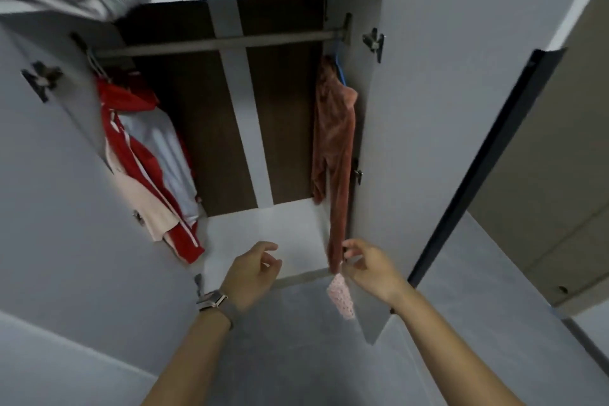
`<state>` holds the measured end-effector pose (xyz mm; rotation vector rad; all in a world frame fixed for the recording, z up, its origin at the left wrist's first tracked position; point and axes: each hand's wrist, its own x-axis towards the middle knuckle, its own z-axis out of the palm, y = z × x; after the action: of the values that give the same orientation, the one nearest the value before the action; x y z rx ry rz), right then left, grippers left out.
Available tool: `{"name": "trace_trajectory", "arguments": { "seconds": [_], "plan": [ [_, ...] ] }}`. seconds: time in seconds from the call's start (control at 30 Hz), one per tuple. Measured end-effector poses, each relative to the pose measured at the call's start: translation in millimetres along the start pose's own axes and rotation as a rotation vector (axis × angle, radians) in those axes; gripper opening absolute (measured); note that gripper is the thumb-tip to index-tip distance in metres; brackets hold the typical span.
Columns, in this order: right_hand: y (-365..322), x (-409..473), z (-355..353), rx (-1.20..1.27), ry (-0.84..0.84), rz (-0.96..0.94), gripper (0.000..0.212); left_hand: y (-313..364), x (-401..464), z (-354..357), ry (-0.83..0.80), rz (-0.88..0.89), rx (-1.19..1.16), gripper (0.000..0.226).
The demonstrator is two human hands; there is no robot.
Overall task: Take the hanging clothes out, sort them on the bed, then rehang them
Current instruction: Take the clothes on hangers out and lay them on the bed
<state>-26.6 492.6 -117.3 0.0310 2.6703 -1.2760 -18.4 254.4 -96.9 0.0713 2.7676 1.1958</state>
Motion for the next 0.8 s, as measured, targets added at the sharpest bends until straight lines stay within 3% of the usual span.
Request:
{"name": "trace_trajectory", "arguments": {
  "seconds": [0.23,0.3,0.4,0.57,0.7,0.8],
  "plan": [
    [-27,104,-34,0.050,-0.029,-0.048,0.024,0,67,-25,0.197,-0.066,-0.089,0.026],
    [-37,139,-24,0.076,-0.034,-0.058,0.030,-12,91,-35,0.235,-0.108,-0.101,0.025],
    [-55,194,-2,0.096,-0.058,-0.071,0.033,-34,134,-54,0.240,-0.133,-0.090,0.026],
    [-91,276,20,0.125,-0.072,-0.049,0.019,-62,217,-89,0.232,-0.112,-0.047,0.026],
    [-115,332,6,0.107,0.013,-0.072,0.025,-63,274,-112,0.215,-0.078,-0.028,0.026],
    [-124,368,-39,0.134,0.182,-0.112,0.031,-56,306,-126,0.219,-0.072,-0.058,0.025]
  ]
}}
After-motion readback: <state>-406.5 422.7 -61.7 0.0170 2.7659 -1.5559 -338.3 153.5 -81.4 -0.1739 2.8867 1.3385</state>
